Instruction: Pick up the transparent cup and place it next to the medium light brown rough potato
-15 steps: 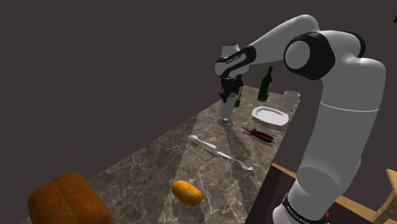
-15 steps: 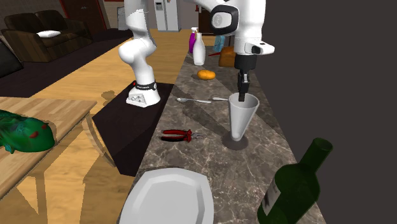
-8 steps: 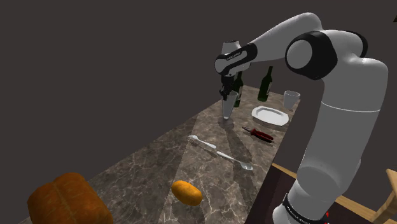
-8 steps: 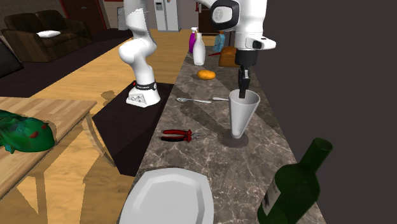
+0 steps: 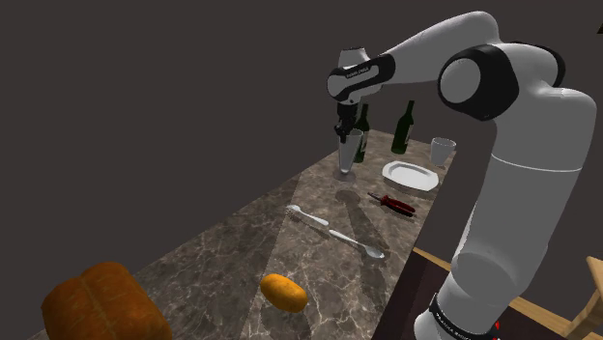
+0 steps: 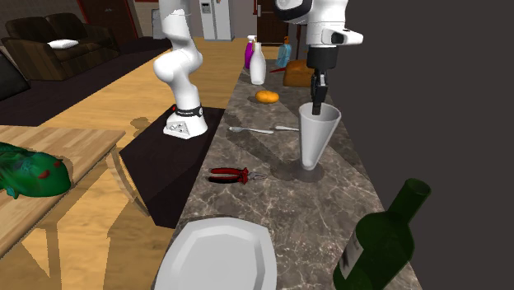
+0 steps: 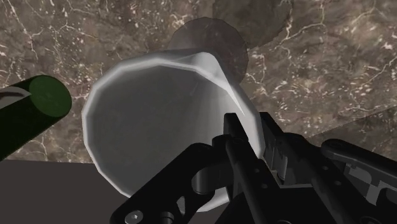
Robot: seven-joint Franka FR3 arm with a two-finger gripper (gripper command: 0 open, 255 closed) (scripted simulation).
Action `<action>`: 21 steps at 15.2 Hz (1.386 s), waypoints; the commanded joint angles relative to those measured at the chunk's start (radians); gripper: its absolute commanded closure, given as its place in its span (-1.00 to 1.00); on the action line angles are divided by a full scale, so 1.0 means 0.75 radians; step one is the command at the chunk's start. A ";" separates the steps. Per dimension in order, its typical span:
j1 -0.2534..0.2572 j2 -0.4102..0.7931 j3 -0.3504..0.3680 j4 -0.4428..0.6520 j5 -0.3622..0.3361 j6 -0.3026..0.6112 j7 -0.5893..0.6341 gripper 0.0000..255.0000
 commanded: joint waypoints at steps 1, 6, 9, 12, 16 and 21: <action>0.001 -0.013 0.000 0.019 -0.002 -0.030 -0.002 1.00; 0.002 -0.025 0.000 0.093 -0.001 -0.116 -0.011 1.00; 0.002 -0.029 0.000 0.142 0.000 -0.168 -0.017 1.00; 0.002 -0.030 0.000 0.195 0.002 -0.221 -0.023 1.00; 0.001 -0.026 -0.001 0.270 0.005 -0.293 -0.033 1.00; -0.001 -0.014 -0.001 0.376 0.011 -0.386 -0.046 1.00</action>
